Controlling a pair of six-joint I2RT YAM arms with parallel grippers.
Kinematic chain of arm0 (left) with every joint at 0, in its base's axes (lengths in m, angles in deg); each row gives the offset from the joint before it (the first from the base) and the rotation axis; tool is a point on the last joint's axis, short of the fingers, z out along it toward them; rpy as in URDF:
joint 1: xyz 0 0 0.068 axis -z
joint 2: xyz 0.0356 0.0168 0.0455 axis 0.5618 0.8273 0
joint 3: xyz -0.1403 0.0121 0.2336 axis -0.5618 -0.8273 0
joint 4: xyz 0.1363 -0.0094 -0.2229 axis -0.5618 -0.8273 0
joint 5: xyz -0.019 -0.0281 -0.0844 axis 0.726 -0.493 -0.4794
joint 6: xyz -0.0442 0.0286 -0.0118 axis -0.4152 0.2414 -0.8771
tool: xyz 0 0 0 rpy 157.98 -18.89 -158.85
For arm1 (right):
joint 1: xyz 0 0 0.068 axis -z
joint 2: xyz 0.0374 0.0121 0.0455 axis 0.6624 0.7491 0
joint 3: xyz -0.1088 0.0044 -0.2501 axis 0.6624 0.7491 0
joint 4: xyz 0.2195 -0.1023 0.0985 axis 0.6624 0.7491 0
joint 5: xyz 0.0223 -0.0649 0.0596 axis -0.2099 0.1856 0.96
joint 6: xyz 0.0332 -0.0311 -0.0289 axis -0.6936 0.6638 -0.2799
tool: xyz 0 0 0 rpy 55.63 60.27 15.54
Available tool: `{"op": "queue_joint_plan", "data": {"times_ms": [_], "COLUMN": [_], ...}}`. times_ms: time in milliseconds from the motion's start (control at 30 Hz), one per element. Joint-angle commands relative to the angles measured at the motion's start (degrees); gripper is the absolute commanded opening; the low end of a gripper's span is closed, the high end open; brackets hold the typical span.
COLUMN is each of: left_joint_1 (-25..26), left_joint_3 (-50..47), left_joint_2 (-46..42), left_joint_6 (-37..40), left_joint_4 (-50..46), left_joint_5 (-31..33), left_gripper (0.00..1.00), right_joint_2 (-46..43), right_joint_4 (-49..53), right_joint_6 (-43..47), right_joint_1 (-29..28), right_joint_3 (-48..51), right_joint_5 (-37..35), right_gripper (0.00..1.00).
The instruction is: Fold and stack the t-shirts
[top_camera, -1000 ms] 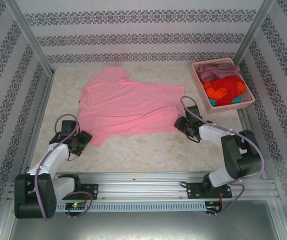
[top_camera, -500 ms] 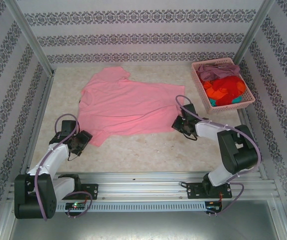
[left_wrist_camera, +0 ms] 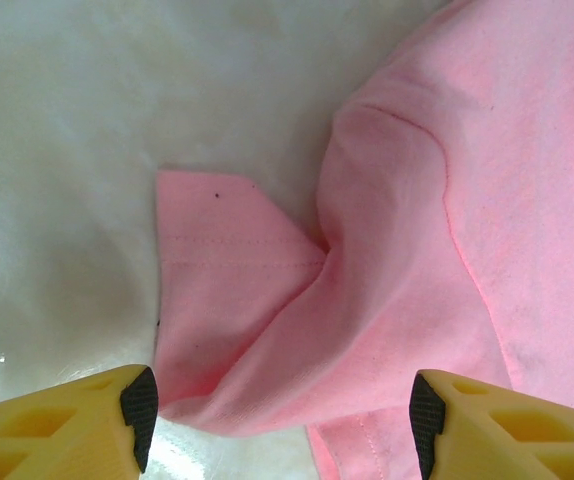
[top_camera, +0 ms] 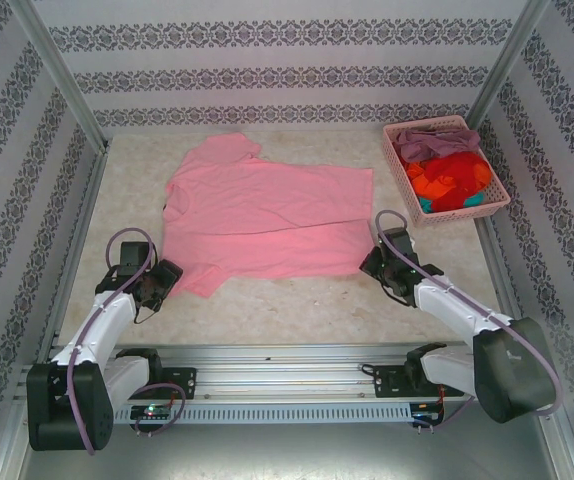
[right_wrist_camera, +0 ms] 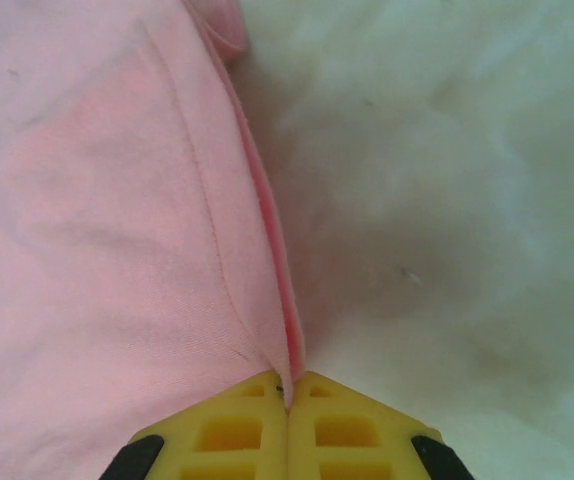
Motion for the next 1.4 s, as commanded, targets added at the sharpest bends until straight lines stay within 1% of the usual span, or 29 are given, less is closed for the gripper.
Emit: {"op": "queue_joint_plan", "data": {"times_ms": [0, 100, 133, 300, 367, 400, 500, 600, 733, 767, 800, 867, 933, 1033, 1100, 1133, 1367], "left_joint_1": [-0.5, -0.4, -0.4, -0.3, -0.3, -0.3, -0.3, -0.3, -0.3, -0.3, -0.3, -0.3, -0.3, -0.3, -0.3, -0.3, -0.3], "left_joint_3": [1.7, 1.1, 0.6, -1.0, -1.3, -1.4, -1.5, -2.2, -2.4, -2.6, -2.8, -2.6, -1.6, 0.9, 3.0, 4.1, 10.5], "left_joint_2": [-0.9, -2.1, -2.8, -3.9, -3.4, -3.3, -3.6, -2.0, 3.0, 3.7, 4.3, 4.7, 4.8, 5.1, 5.8, 6.0, 5.3], "left_joint_6": [-0.7, -2.3, -3.0, -6.7, -8.4, -8.7, -7.7, -8.1, -8.5, -8.4, -8.0, -7.2, -6.1, -4.8, -4.3, -4.2, -2.6], "left_joint_4": [-3.4, -4.3, -4.2, -0.9, 0.5, 0.4, -1.0, 1.5, 4.9, 5.3, 5.7, 5.6, 4.8, 4.1, 3.4, 3.1, -1.7], "left_joint_5": [-0.1, -1.3, -1.8, -4.8, -6.5, -6.7, -4.1, -4.3, -6.0, -6.0, -5.6, -4.2, -2.7, -2.1, -2.6, -3.0, -3.2], "left_gripper": [0.69, 0.68, 0.66, 0.61, 0.61, 0.61, 0.62, 0.62, 0.62, 0.58, 0.52, 0.34, 0.21, 0.07, 0.01, 0.00, 0.00], "right_joint_2": [1.1, 3.4, 4.3, 8.7, 10.0, 10.4, 11.0, 11.2, 10.6, 10.4, 10.2, 10.0, 10.0, 9.9, 10.0, 9.9, 10.0], "right_joint_4": [1.3, 0.3, 0.0, -2.1, -2.7, -2.8, -3.3, -3.6, -3.3, -3.2, -3.1, -2.9, -3.0, -3.1, -3.2, -3.1, -3.2], "right_joint_6": [-1.5, -0.6, -0.4, 0.2, 0.1, 0.1, 0.2, 0.2, 0.6, 0.5, 0.6, 0.6, 0.7, 0.9, 1.1, 1.2, 2.0], "right_joint_1": [-0.1, -0.1, -0.1, -0.3, -0.4, -0.4, -0.5, -0.5, -0.4, -0.4, -0.4, -0.3, -0.2, -0.2, -0.1, 0.0, 0.8], "right_joint_3": [0.1, -1.6, -2.3, -4.6, -5.3, -5.6, -5.9, -6.1, -6.3, -6.3, -6.2, -6.1, -6.0, -6.3, -6.6, -6.9, -8.7], "right_joint_5": [-2.1, -1.4, -1.2, 0.9, 1.6, 1.9, 1.9, 2.1, 1.9, 1.6, 1.5, 1.5, 1.5, 1.7, 1.6, 1.6, 1.6], "right_gripper": [0.00, 0.00, 0.00, 0.00, 0.00, 0.00, 0.00, 0.00, 0.00, 0.00, 0.00, 0.00, 0.00, 0.00, 0.00, 0.00, 0.00]}}
